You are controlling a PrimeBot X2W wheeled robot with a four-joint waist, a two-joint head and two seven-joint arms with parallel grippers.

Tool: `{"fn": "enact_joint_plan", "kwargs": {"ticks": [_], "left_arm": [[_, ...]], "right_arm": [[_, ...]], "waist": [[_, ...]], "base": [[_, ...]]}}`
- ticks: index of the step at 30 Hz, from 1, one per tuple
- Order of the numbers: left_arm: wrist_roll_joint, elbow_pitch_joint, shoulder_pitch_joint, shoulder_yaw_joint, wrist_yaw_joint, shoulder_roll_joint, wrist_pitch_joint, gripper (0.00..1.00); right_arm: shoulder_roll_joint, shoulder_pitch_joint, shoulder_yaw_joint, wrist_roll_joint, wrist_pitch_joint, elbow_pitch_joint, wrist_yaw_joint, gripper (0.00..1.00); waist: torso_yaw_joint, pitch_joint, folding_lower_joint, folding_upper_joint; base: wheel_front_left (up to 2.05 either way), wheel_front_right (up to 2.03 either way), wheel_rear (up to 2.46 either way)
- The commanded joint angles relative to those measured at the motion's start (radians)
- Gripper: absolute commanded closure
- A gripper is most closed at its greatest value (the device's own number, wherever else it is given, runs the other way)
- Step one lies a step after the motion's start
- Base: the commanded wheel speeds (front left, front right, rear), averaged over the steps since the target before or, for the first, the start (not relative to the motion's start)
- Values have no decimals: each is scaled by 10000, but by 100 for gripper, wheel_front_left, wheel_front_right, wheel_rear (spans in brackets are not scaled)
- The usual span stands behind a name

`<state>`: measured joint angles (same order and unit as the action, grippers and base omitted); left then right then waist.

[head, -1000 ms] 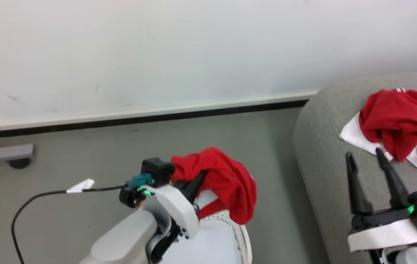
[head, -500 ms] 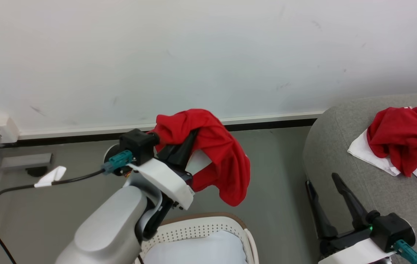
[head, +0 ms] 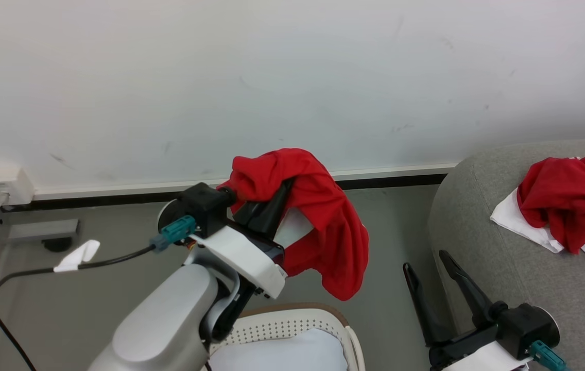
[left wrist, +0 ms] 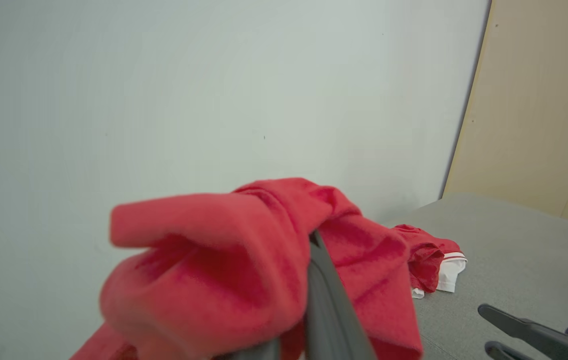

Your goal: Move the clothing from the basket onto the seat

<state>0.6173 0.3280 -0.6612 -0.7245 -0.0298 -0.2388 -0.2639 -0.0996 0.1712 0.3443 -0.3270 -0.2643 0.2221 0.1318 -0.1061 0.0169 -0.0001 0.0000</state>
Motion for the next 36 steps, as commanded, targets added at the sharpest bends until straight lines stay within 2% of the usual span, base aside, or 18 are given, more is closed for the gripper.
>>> {"fn": "enact_joint_plan", "kwargs": {"ticks": [1,15,26,32,33,34,35,36], "left_arm": [[-136,-32,109,-5,30,-41,-7,100],[-219,-666,400,-498,18,245,47,100],[-262,-990,946,-1454,-242,755,179,100],[-257,-1072,1070,-1835,-365,981,217,100],[-240,-1089,1078,-1876,-375,1000,223,100],[-225,-1101,1083,-1910,-388,1018,230,100],[-206,-1113,1087,-1935,-399,1032,234,100],[-186,-1118,1093,-1945,-391,1034,236,100]], "right_arm": [[-33,94,8,-65,0,17,-22,0],[73,658,1358,18,1,946,-22,0],[328,1348,1042,1043,1,2145,-23,0],[410,1589,1055,1033,1,2879,-23,0],[415,1592,1023,1017,1,2956,-23,3],[423,1591,989,991,1,3037,-23,45],[426,1611,948,990,1,3097,-23,67],[432,1639,912,973,1,3136,-23,99]], "waist": [[6,-3,1,0],[313,-27,1,0],[964,-17,1,0],[1370,49,1,0],[1424,56,1,0],[1474,63,1,0],[1523,67,1,0],[1563,69,1,0]], "base": [[0,0,0],[0,0,0],[0,0,0],[0,0,0],[0,0,0],[0,0,0],[0,0,0],[0,0,0]]}}
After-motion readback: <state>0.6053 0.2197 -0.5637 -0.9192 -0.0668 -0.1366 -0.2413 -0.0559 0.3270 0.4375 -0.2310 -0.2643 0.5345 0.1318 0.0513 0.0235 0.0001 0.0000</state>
